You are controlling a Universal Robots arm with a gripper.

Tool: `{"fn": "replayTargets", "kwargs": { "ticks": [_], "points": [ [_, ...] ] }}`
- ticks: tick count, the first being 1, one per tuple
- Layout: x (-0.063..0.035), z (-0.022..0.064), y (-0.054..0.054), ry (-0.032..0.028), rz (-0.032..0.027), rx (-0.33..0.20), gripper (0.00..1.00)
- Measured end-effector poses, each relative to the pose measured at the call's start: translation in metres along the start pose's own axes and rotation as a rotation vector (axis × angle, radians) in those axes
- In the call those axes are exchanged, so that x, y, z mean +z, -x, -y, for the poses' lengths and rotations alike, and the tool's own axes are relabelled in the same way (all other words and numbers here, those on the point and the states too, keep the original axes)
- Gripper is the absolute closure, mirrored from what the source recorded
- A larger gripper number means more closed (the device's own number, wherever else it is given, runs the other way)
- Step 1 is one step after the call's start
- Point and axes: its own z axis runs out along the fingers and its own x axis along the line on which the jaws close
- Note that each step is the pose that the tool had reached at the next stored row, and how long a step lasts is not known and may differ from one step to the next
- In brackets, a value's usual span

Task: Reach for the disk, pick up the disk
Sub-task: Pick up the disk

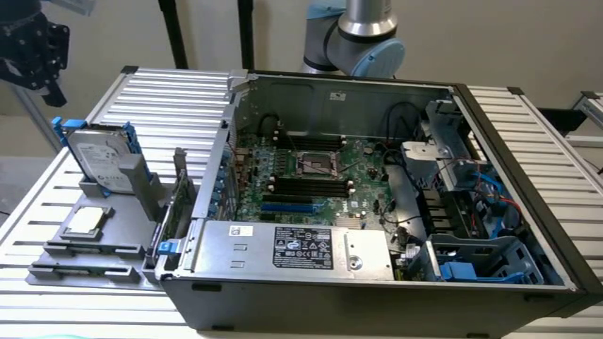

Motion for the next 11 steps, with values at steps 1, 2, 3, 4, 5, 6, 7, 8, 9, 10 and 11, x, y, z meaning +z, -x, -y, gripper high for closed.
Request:
{"fn": "replayTargets", "kwargs": {
  "ticks": [1,2,3,4,5,6,7,8,9,10,11],
  "points": [
    [0.0000,0.0004,0.0001,0.0001,-0.0003,-0.007,0.89],
    [0.0001,0.0007,0.0001,0.0001,-0.0005,-0.015,0.89],
    [0.0001,0.0010,0.0002,0.0001,-0.0008,-0.022,0.89],
    [0.0001,0.0012,0.0003,0.0002,-0.0011,-0.030,0.89],
    [0.0002,0.0015,0.0003,0.0002,-0.0014,-0.039,0.89],
    [0.0002,0.0016,0.0003,0.0003,-0.0018,-0.048,0.89],
    [0.0002,0.0017,0.0004,0.0004,-0.0023,-0.057,0.89],
    [0.0003,0.0019,0.0004,0.0004,-0.0026,-0.066,0.89],
    [0.0005,0.0021,0.0004,0.0001,-0.0028,-0.075,0.89],
    [0.0005,0.0022,0.0004,0.0001,-0.0032,-0.084,0.89],
    [0.0006,0.0023,0.0005,-0.0001,-0.0035,-0.093,0.89]
  ]
}}
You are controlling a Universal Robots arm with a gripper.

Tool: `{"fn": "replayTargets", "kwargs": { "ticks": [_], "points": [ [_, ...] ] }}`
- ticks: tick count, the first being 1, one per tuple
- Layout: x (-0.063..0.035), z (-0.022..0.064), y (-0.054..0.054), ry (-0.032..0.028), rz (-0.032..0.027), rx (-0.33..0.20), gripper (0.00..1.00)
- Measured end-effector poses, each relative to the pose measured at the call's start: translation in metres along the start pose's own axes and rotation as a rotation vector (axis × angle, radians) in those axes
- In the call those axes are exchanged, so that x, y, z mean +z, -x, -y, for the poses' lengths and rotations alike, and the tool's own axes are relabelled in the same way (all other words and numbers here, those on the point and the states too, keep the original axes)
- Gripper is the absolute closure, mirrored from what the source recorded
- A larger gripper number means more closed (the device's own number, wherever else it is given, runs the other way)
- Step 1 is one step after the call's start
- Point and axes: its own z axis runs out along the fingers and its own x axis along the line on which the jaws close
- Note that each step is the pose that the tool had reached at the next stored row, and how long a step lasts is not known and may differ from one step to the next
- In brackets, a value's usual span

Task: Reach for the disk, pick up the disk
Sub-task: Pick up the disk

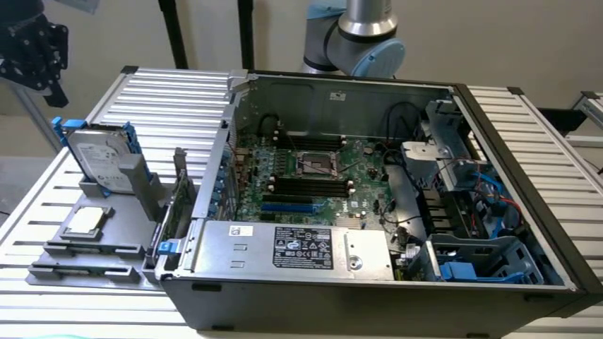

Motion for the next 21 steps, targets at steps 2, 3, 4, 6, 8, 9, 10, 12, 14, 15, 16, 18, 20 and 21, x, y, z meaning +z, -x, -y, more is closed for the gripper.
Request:
{"fn": "replayTargets", "kwargs": {
  "ticks": [2,3,4,6,8,9,10,12,14,15,16,18,20,21],
  "points": [
    [0.0003,0.0004,0.0001,-0.0006,-0.0005,-0.016,0.89],
    [0.0004,0.0006,0.0001,-0.0008,-0.0007,-0.023,0.89],
    [0.0005,0.0008,0.0003,-0.0010,-0.0010,-0.028,0.89],
    [0.0008,0.0013,0.0005,-0.0016,-0.0014,-0.040,0.89],
    [0.0010,0.0014,0.0018,-0.0021,-0.0016,-0.049,0.89],
    [0.0010,0.0013,0.0024,-0.0021,-0.0017,-0.051,0.89],
    [0.0010,0.0012,0.0030,-0.0022,-0.0018,-0.052,0.89],
    [0.0010,0.0011,0.0036,-0.0021,-0.0018,-0.052,0.88],
    [0.0010,0.0011,0.0036,-0.0021,-0.0018,-0.053,0.82],
    [0.0011,0.0011,0.0037,-0.0022,-0.0017,-0.052,0.76],
    [0.0010,0.0011,0.0037,-0.0022,-0.0017,-0.052,0.70],
    [0.0010,0.0011,0.0037,-0.0022,-0.0018,-0.052,0.64],
    [0.0018,0.0012,0.0037,-0.0025,-0.0018,-0.052,0.58],
    [0.0028,0.0012,0.0037,-0.0030,-0.0018,-0.052,0.53]
  ]
}}
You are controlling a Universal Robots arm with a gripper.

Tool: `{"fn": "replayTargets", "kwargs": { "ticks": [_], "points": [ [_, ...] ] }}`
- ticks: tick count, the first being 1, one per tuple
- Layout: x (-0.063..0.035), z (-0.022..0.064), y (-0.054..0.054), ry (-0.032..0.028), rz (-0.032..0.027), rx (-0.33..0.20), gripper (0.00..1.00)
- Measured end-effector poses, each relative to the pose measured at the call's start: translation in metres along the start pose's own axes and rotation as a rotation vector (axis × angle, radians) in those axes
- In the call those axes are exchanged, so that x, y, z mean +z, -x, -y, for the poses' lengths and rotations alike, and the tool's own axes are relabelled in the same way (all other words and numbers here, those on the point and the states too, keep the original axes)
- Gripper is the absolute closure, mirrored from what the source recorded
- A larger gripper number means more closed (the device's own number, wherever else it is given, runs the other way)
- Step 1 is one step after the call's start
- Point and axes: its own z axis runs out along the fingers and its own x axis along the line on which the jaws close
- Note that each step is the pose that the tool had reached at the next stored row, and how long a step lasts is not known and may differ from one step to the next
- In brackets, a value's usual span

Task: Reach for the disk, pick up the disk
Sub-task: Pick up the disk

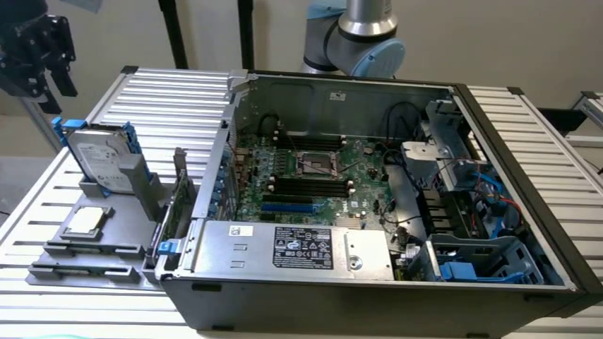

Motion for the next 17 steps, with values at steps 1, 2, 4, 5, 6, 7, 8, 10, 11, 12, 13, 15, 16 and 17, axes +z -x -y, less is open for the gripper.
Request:
{"fn": "replayTargets", "kwargs": {
  "ticks": [1,2,4,5,6,7,8,10,11,12,13,15,16,17],
  "points": [
    [0.0015,0.0001,0.000,-0.0004,0.0000,0.000,0.53],
    [0.0034,0.0001,0.000,-0.0011,0.0000,0.000,0.46],
    [0.0069,0.0002,0.000,-0.0023,0.0001,0.000,0.46],
    [0.0088,0.0003,0.000,-0.0027,0.0001,0.000,0.46],
    [0.0106,0.0004,0.000,-0.0031,0.0002,0.000,0.46],
    [0.0124,0.0004,0.000,-0.0034,0.0001,0.000,0.46],
    [0.0142,0.0005,0.000,-0.0037,0.0002,0.000,0.46],
    [0.0179,0.0006,0.000,-0.0040,0.0002,0.000,0.46],
    [0.0197,0.0007,0.000,-0.0040,0.0002,0.000,0.46],
    [0.0214,0.0007,0.000,-0.0039,0.0001,0.000,0.46],
    [0.0234,0.0008,0.000,-0.0040,0.0001,0.000,0.46],
    [0.0269,0.0009,0.000,-0.0040,0.0002,0.000,0.46],
    [0.0288,0.0010,0.000,-0.0040,0.0002,0.000,0.46],
    [0.0306,0.0010,0.000,-0.0040,0.0002,0.000,0.46]
  ]
}}
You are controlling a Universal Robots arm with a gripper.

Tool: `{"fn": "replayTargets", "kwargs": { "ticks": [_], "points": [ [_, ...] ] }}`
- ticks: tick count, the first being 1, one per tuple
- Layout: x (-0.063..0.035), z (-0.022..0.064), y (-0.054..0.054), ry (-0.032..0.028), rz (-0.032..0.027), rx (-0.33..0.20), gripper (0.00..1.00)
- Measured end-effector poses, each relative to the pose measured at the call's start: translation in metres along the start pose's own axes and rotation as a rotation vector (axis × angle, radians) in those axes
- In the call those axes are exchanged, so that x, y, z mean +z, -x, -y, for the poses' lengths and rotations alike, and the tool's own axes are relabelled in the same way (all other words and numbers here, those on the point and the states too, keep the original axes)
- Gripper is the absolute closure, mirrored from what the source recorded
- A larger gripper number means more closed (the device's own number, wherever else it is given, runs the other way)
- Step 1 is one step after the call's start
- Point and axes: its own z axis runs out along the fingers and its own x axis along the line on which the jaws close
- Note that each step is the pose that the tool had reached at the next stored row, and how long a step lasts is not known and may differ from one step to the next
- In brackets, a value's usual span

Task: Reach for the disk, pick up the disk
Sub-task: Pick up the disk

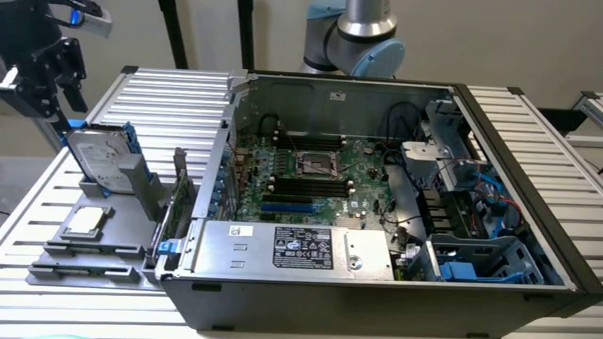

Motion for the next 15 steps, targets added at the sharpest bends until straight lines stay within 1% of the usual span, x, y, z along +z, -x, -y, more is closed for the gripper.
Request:
{"fn": "replayTargets", "kwargs": {
  "ticks": [9,13,15],
  "points": [
    [0.0164,-0.0007,0.001,-0.0008,0.0005,0.013,0.46],
    [0.0232,-0.0038,0.001,-0.0046,0.0011,0.032,0.46],
    [0.0266,-0.0043,0.001,-0.0075,0.0014,0.034,0.46]
  ]
}}
